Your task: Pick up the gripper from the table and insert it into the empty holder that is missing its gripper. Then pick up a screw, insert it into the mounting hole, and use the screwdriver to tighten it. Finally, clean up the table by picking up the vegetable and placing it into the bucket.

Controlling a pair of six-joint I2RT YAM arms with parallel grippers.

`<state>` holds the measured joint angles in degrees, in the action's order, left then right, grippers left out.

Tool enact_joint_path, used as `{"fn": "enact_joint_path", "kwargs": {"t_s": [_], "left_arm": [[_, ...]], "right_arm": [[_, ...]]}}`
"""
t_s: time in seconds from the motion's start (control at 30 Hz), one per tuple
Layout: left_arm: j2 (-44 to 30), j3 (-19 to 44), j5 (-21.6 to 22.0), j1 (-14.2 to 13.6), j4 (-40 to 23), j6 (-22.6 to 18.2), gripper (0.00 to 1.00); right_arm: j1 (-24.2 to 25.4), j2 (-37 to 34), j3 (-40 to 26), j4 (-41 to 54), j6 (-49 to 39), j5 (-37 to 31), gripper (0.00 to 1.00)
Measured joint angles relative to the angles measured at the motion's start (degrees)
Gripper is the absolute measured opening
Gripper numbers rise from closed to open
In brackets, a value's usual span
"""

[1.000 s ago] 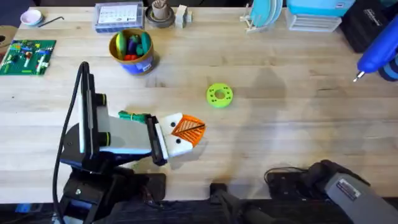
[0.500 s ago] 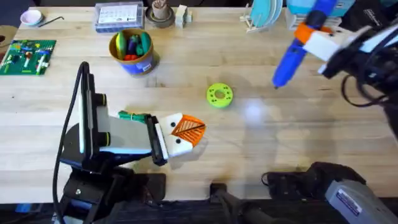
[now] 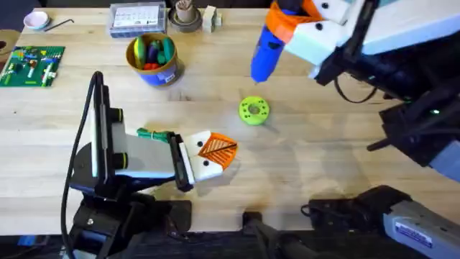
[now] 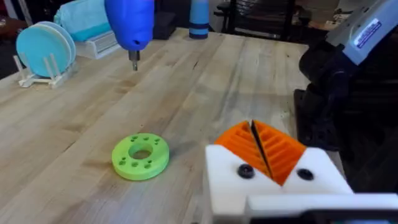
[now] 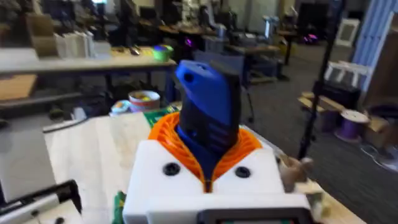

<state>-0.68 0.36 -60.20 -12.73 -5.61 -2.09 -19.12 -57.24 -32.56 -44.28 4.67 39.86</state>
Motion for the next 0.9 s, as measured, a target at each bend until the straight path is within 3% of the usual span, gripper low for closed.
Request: {"fn": "enact_joint_path", "kwargs": {"t_s": [0.4,0.9], "left_arm": [[-0.01,0.00,0.00,0.00,0.00,0.00,0.015],[0.00,0.00,0.00,0.00,0.00,0.00,0.015]], "right_arm": [[-9.86,-6.20,0.00,-16.72,10.46,0.56,0.020],[-19.79,-6.27,0.00,-17.43,12.96,3.25,0.020]]}}
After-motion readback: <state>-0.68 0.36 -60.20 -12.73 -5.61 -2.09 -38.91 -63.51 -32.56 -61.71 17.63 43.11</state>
